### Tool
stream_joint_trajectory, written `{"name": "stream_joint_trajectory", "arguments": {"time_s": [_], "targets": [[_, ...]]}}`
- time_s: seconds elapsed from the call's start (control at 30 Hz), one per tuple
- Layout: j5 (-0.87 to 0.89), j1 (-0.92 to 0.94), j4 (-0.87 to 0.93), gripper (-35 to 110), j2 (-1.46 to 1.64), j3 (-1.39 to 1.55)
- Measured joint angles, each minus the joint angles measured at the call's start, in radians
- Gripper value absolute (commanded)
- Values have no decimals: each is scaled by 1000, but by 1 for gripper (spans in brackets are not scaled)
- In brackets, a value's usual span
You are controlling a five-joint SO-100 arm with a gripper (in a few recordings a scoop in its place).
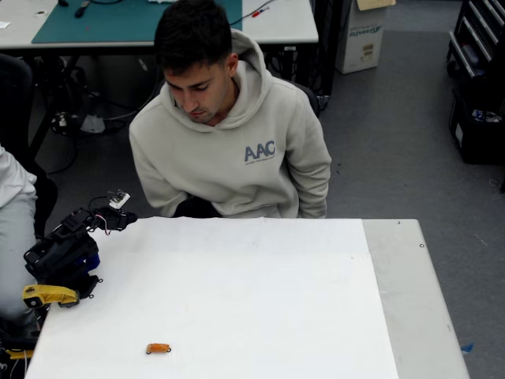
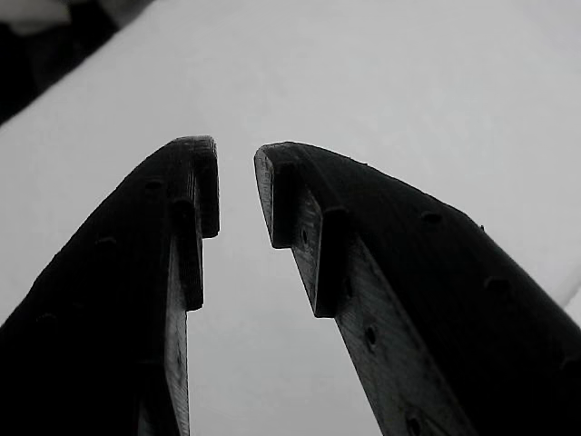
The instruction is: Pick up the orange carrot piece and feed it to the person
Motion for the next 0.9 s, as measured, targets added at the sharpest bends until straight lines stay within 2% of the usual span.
{"name": "stream_joint_trajectory", "arguments": {"time_s": [0.23, 0.9], "targets": [[0, -5, 0, -3, 0, 0], [0, -5, 0, -3, 0, 0]]}}
